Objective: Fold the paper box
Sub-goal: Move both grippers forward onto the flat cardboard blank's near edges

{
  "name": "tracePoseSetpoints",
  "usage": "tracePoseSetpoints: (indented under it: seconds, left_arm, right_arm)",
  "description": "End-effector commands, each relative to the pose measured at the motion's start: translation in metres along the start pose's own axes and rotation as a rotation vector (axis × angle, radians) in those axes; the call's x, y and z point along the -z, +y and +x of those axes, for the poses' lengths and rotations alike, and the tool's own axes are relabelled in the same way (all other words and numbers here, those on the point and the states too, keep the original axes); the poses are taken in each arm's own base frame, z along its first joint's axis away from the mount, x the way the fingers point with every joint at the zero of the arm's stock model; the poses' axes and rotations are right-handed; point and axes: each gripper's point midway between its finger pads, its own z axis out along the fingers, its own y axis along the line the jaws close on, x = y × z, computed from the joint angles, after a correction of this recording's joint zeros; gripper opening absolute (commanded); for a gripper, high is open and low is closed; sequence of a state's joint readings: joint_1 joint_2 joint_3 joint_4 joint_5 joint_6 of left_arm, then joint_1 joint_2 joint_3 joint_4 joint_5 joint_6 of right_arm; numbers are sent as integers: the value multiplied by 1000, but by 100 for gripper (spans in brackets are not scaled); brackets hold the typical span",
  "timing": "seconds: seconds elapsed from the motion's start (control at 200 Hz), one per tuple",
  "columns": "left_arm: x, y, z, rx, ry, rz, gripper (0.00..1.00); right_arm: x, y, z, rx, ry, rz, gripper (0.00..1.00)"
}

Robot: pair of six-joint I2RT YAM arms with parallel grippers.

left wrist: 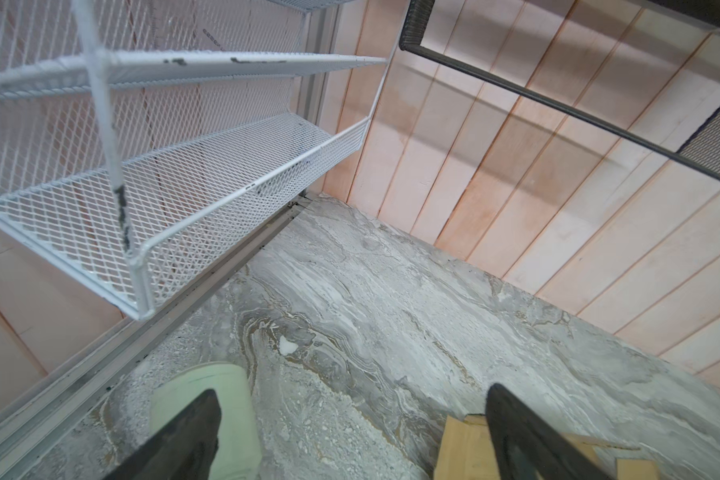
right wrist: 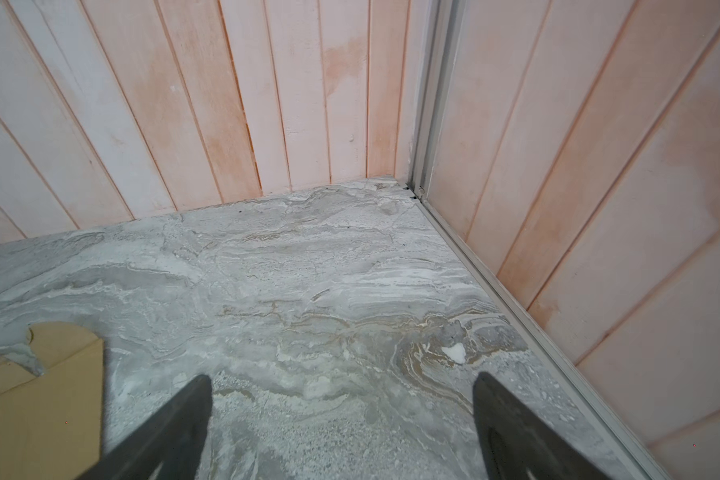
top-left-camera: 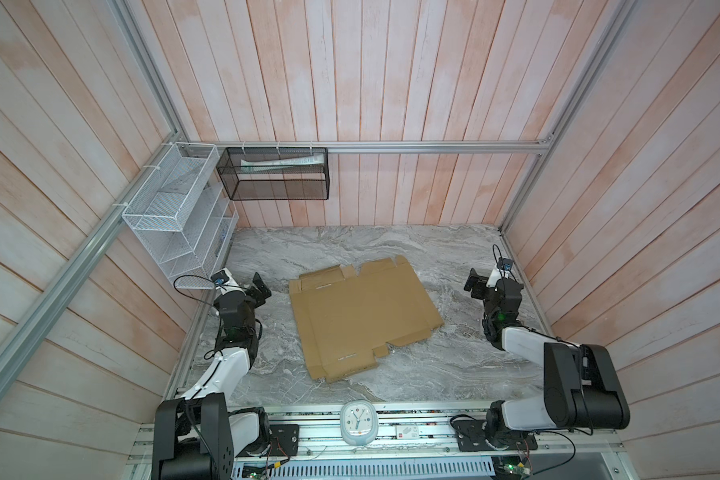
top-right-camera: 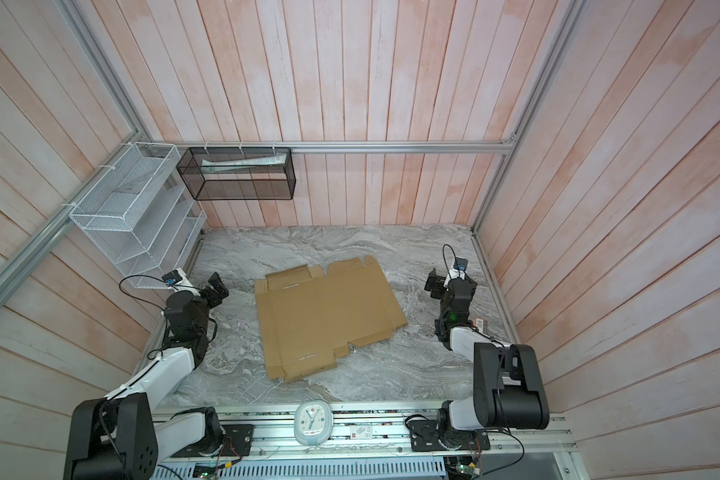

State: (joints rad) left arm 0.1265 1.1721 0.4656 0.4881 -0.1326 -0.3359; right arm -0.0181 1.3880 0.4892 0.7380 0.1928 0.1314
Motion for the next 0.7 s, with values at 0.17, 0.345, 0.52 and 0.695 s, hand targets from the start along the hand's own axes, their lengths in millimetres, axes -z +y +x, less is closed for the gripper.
tracePoseSetpoints:
  seconds: [0.17, 0.345, 0.52, 0.695]
  left_arm:
    - [3, -34, 3, 61, 138, 158, 100]
    - [2, -47, 12, 88, 217, 217, 100]
    - [2, -62, 26, 72, 317, 260, 100]
    - [11, -97, 37, -6, 364, 344, 100]
  right_arm:
    - [21, -30, 22, -296, 192, 47, 98]
    - [32, -9, 27, -265, 292, -46, 98]
    - [46, 24, 25, -226, 333, -120, 98]
    - [58, 74, 31, -195, 396, -240, 91]
